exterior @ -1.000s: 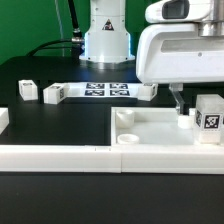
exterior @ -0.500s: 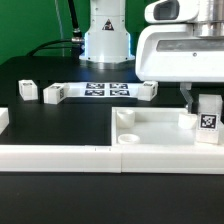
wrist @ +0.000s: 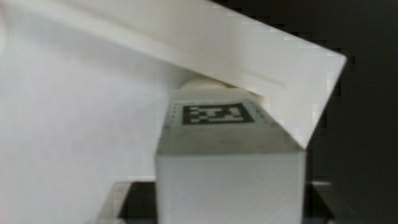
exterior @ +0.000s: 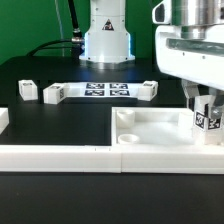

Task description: Assemble square table

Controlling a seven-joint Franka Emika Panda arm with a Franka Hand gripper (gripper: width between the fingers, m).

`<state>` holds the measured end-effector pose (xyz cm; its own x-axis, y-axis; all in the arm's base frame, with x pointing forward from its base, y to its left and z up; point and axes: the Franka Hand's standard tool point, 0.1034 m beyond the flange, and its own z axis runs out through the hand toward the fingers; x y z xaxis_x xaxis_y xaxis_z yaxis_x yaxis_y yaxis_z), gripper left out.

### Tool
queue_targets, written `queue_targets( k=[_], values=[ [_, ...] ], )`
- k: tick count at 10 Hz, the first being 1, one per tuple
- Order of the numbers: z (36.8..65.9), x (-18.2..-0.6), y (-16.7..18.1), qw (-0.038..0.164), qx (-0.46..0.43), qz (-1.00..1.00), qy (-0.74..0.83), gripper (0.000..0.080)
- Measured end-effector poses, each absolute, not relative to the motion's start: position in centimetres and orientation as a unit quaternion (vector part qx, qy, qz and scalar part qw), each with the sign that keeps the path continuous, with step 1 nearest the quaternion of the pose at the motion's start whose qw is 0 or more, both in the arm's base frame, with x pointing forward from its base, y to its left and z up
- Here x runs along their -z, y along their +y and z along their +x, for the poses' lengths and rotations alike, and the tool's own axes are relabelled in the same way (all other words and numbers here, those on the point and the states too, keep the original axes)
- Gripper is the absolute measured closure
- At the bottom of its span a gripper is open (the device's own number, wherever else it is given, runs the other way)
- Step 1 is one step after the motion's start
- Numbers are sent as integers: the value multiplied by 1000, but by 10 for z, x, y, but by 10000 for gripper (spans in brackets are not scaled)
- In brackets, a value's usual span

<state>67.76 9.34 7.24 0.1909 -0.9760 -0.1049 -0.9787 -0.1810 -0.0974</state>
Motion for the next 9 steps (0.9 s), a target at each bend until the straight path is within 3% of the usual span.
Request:
queue_targets(
  k=[4,5,6,7,8,9],
  values=[
    [676,-73,92,69,-27,-662,746,509],
    [676,-73,93,69,-27,-659,749,419],
    [676,-73,93,69,-26,-663,745,419],
    [676,-73,93,69,-25,-677,733,240],
    [676,-73,98,58,-12,-723,689,240],
    [675,-73,107,51,0,-778,626,166]
  ],
)
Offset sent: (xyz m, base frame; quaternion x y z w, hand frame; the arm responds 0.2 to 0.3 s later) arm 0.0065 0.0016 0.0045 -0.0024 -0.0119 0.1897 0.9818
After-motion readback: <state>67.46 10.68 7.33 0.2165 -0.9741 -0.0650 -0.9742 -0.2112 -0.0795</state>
